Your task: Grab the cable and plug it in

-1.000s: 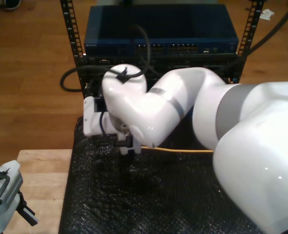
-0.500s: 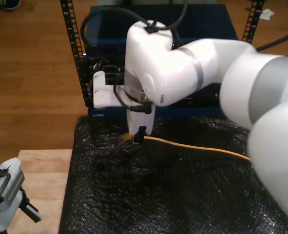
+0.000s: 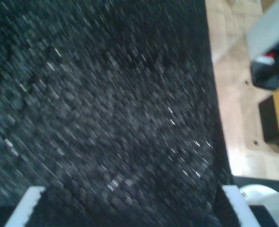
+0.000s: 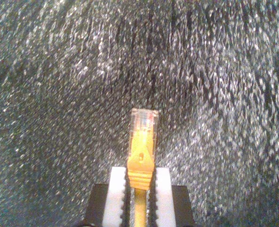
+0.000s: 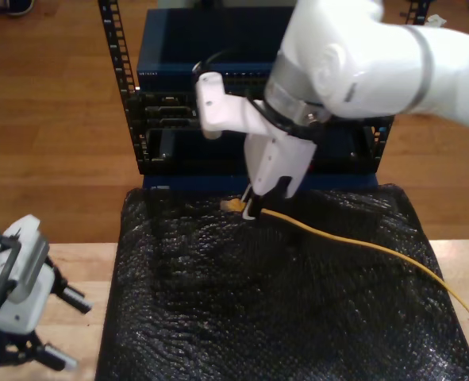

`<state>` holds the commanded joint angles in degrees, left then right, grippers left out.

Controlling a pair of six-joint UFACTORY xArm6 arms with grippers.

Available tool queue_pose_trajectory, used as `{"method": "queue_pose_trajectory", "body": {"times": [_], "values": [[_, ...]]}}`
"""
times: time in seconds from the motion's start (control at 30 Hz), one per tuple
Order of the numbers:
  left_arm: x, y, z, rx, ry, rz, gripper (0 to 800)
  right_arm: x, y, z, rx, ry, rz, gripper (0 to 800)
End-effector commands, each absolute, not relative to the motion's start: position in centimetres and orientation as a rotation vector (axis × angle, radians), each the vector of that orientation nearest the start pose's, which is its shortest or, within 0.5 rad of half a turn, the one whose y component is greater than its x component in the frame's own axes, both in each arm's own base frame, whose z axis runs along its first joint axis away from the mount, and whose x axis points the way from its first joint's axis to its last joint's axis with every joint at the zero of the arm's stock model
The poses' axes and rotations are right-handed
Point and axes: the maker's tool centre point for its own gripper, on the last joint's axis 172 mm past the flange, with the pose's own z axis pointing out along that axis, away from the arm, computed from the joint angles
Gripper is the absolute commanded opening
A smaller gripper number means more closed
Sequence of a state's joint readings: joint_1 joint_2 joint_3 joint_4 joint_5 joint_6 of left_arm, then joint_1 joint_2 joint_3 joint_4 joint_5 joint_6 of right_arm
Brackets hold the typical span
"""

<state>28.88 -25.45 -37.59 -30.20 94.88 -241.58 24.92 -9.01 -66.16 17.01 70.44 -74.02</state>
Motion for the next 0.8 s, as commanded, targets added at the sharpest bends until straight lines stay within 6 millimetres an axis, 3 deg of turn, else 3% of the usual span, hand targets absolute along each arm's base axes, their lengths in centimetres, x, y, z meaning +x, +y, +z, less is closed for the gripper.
{"method": "queue_pose_trajectory", "body": {"times": [0.1,0.37,0.5,0.67,0.8], "values": [[25.2,-3.3,23.0,1.793,-1.625,0.474,800,38.3,24.2,30.2,2.304,2.424,0.344,10],[27.6,-7.3,25.3,1.713,-1.593,0.606,800,37.4,21.5,30.8,2.424,2.356,0.367,10],[28.5,-9.0,25.7,1.698,-1.551,0.597,800,37.2,21.2,30.9,2.460,2.348,0.370,10],[29.6,-12.4,26.3,1.628,-1.537,0.599,800,37.2,21.1,31.5,2.465,2.337,0.395,10],[31.7,-14.1,27.2,1.602,-1.523,0.648,800,37.2,21.1,32.2,2.454,2.337,0.415,10]]}}
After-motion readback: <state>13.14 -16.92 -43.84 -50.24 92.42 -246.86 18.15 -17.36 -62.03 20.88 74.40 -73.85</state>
